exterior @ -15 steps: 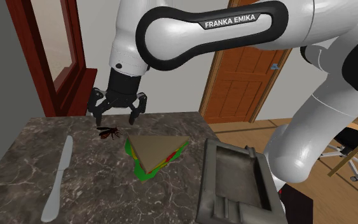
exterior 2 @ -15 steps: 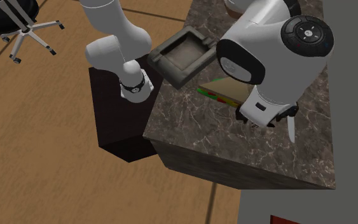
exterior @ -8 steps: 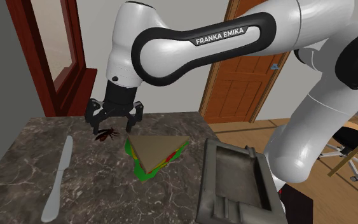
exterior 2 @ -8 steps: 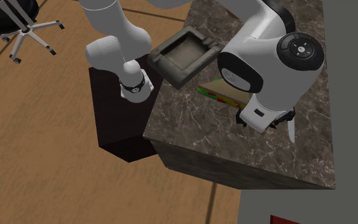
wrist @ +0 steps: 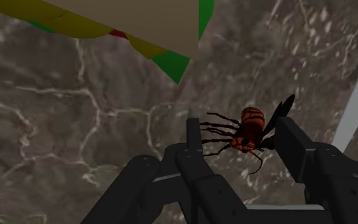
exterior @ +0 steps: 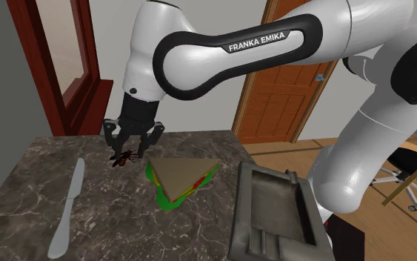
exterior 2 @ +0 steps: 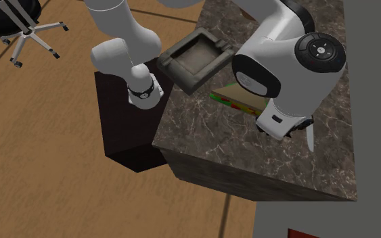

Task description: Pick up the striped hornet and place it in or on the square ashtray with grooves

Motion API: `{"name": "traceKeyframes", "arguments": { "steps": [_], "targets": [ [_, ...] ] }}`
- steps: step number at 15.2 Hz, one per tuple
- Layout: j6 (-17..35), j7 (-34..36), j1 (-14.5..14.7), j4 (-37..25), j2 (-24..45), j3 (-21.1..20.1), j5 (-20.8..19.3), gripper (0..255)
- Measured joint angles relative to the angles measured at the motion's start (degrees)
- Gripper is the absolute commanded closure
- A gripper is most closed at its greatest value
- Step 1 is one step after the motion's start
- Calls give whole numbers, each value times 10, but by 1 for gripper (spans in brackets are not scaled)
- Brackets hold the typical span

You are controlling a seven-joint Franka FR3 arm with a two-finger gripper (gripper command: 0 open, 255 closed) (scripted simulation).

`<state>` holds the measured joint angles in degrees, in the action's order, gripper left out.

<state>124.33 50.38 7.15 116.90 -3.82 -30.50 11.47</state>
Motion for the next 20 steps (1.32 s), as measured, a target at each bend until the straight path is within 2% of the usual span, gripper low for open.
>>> {"name": "traceKeyframes", "arguments": {
  "steps": [9,20],
  "targets": [
    [-4,1,0,-3,-1,0,0,255],
    [-86,7,-4,-68,-12,5,-1,255]
  ]
}}
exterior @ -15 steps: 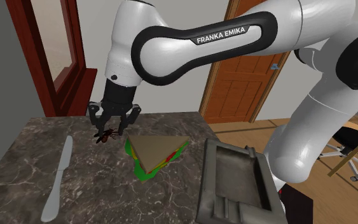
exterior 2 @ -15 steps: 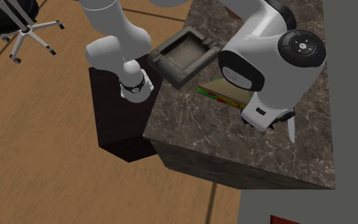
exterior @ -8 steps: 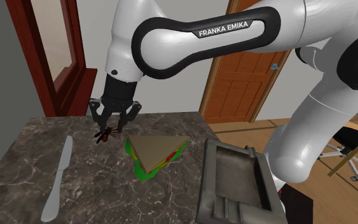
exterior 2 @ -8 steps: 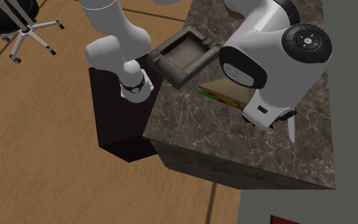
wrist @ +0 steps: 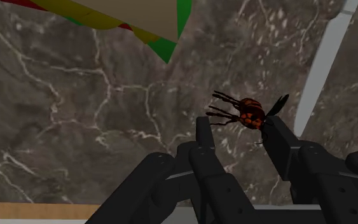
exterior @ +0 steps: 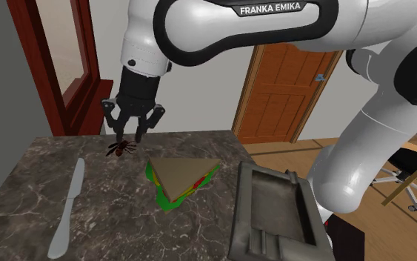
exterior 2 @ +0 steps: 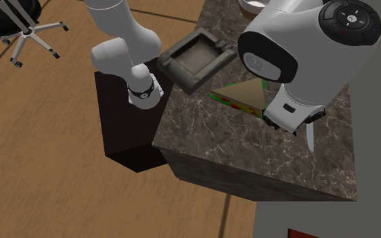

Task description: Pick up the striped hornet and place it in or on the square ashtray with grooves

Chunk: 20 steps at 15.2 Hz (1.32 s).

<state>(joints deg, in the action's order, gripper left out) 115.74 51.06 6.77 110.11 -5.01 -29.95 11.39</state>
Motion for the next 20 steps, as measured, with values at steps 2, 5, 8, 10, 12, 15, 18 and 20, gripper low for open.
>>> {"name": "traceKeyframes", "arguments": {
  "steps": [2,5,8,10,12,15,18,20],
  "targets": [
    [-16,3,0,-16,0,0,-1,255],
    [-37,5,-1,-34,-4,1,-1,255],
    [-60,7,-2,-57,-3,3,-3,255],
    [-75,12,-2,-77,2,2,-6,255],
    [-84,9,-2,-72,-15,5,2,255],
    [-89,-7,2,-13,-83,15,35,255],
    [-92,-20,12,50,-151,28,65,255],
    [-102,-29,21,90,-200,39,83,255]
  ]
}}
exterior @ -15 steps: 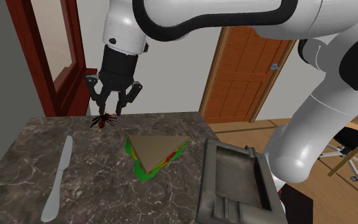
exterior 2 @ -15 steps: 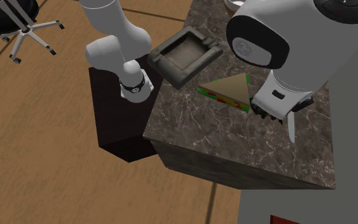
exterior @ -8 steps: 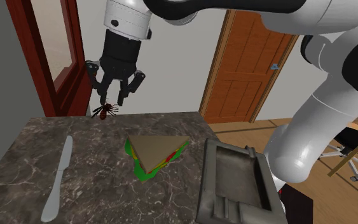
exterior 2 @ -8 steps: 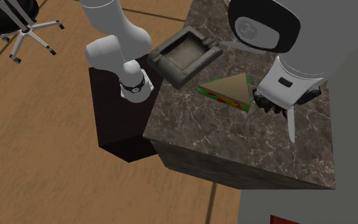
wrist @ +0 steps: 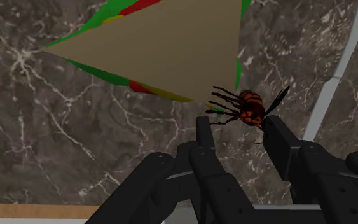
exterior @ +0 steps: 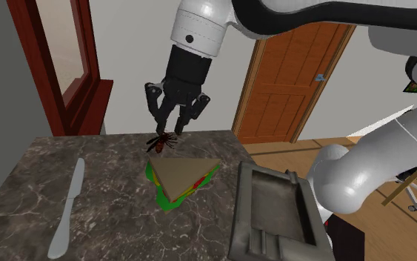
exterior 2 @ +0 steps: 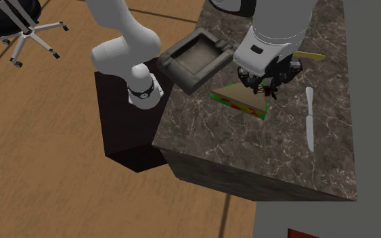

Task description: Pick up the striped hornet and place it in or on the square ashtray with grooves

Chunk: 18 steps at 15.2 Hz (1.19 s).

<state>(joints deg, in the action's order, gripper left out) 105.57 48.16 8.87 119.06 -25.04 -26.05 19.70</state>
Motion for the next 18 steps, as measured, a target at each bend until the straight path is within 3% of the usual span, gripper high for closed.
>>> {"name": "traceKeyframes", "arguments": {
  "steps": [11,18],
  "targets": [
    [-90,5,71,166,-256,47,55,255],
    [-183,44,121,225,-411,67,68,255]
  ]
}}
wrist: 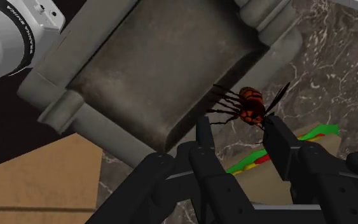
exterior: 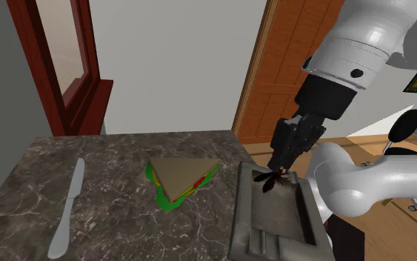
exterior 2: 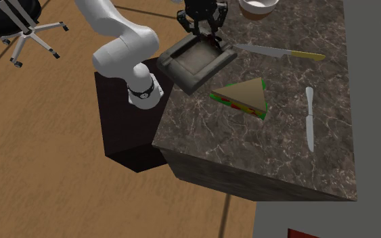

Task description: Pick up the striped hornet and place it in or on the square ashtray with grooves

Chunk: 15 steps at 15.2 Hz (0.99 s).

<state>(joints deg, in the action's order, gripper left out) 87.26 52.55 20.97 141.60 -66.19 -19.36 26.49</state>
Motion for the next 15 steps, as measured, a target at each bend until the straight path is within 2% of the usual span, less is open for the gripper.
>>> {"name": "traceKeyframes", "arguments": {
  "steps": [1,4,15],
  "targets": [
    [-17,10,9,7,-26,1,3,255],
    [-23,14,18,32,-55,0,8,255],
    [24,7,36,127,-103,-29,37,255]
  ]
}}
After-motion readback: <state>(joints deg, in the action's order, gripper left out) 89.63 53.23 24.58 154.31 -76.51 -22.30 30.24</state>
